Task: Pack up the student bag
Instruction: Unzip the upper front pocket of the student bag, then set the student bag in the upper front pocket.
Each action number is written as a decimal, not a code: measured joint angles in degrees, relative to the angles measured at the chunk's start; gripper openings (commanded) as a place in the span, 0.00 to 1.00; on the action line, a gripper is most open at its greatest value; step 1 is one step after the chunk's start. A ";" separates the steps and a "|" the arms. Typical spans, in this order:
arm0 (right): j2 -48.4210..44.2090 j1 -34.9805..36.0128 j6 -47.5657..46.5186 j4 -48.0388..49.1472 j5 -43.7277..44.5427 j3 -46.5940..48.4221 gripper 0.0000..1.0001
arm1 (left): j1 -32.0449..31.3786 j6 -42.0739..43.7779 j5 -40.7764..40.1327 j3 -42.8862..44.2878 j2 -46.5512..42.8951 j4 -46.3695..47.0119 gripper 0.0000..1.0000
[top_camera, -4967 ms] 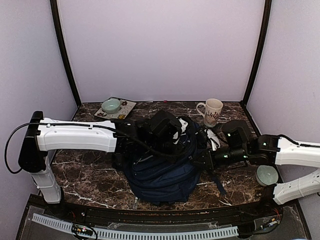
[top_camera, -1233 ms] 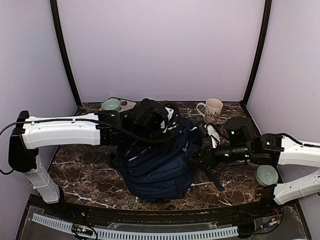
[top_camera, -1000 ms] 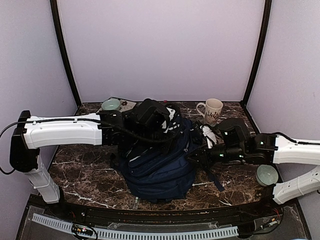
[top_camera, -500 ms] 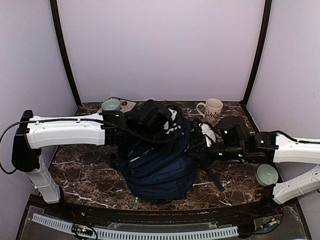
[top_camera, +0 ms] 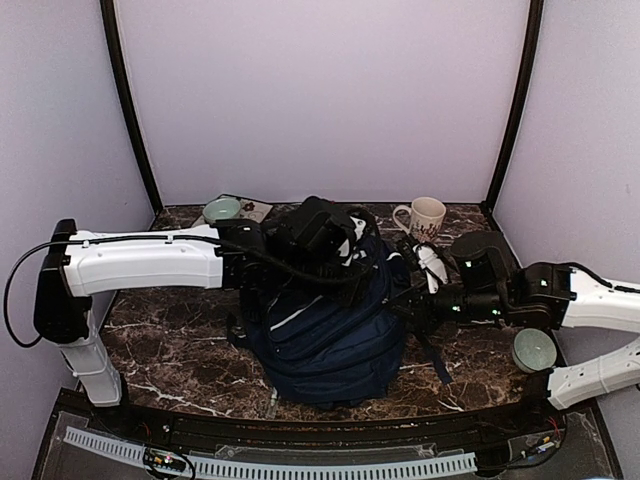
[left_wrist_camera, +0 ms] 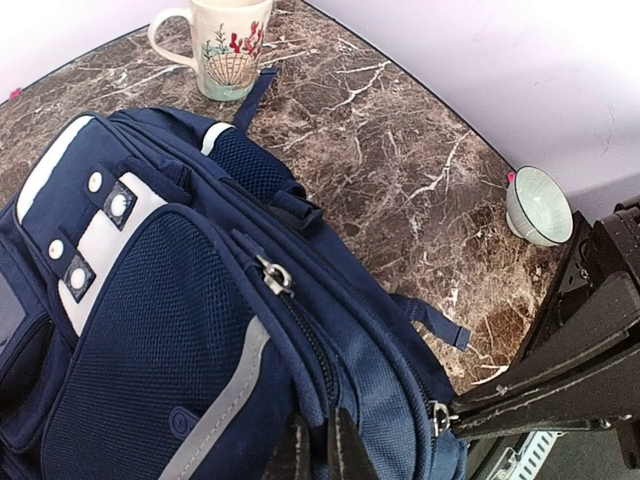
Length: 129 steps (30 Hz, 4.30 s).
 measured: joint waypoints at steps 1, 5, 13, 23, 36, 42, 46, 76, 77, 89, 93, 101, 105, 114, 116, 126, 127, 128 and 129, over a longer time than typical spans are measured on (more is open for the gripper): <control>-0.11 0.00 0.09 -0.44 0.00 0.00 0.00 | 0.00 -0.02 0.26 0.28 0.46 0.07 0.00; -0.22 0.00 0.46 -1.68 -0.92 0.17 0.00 | 0.00 -0.26 1.07 2.69 2.73 -0.57 0.00; -1.53 -0.02 3.04 -2.91 -3.13 0.76 0.00 | 0.17 -1.55 2.29 11.37 9.09 -3.30 0.00; -0.66 -0.02 6.01 -1.64 -5.49 0.76 0.00 | 1.57 -1.60 4.74 18.45 13.33 -5.14 0.00; 2.62 -0.11 10.67 7.82 -6.45 -0.52 0.00 | 4.13 1.36 9.16 22.29 14.60 -6.86 0.00; 4.39 -0.11 11.74 10.36 -6.47 -0.50 0.00 | 4.87 3.26 9.49 23.41 14.80 -8.81 0.00; 4.50 -0.11 11.76 9.64 -7.19 -0.35 0.00 | 4.94 4.15 9.09 23.67 14.80 -9.77 0.00; 9.49 2.71 10.47 3.43 -15.39 -0.52 0.00 | 4.35 -1.55 7.02 26.71 14.86 -4.94 0.00; 10.36 3.10 10.47 3.85 -15.41 -0.33 0.00 | 4.50 -1.70 6.91 27.02 14.88 -4.92 0.00; 10.01 4.26 10.23 4.35 -13.40 0.02 0.19 | 4.68 -2.95 7.39 27.10 15.08 -3.54 0.00; 6.19 4.66 9.84 2.91 -12.76 0.02 0.41 | 4.87 -2.97 9.42 27.06 15.08 -2.67 0.00; -0.26 4.92 8.96 -4.63 -9.70 0.63 0.61 | 5.03 -3.06 13.68 22.64 15.08 1.14 0.00; -4.90 4.94 9.66 -8.87 -5.77 1.07 0.63 | 5.03 -3.17 14.36 21.55 15.08 2.84 0.00; -17.03 4.94 16.72 -13.03 12.09 1.42 0.71 | 5.05 -2.84 13.90 21.53 15.28 3.17 0.28; -18.60 4.94 18.47 -13.18 15.56 1.42 0.72 | 5.05 -1.84 13.53 22.36 15.85 3.04 0.47; -18.38 4.94 25.68 -17.86 26.51 2.56 0.73 | 4.98 9.42 1.60 31.28 15.52 -4.42 0.98; -18.23 4.94 26.21 -18.36 27.10 2.56 0.73 | 4.98 10.71 0.07 31.08 14.75 -6.27 0.98; -18.10 4.94 26.77 -18.88 27.63 2.56 0.73 | 5.09 11.47 -1.25 30.62 13.88 -8.02 0.98; -17.97 4.94 27.17 -19.47 28.00 2.56 0.74 | 5.11 11.87 -2.34 29.88 12.90 -9.66 0.98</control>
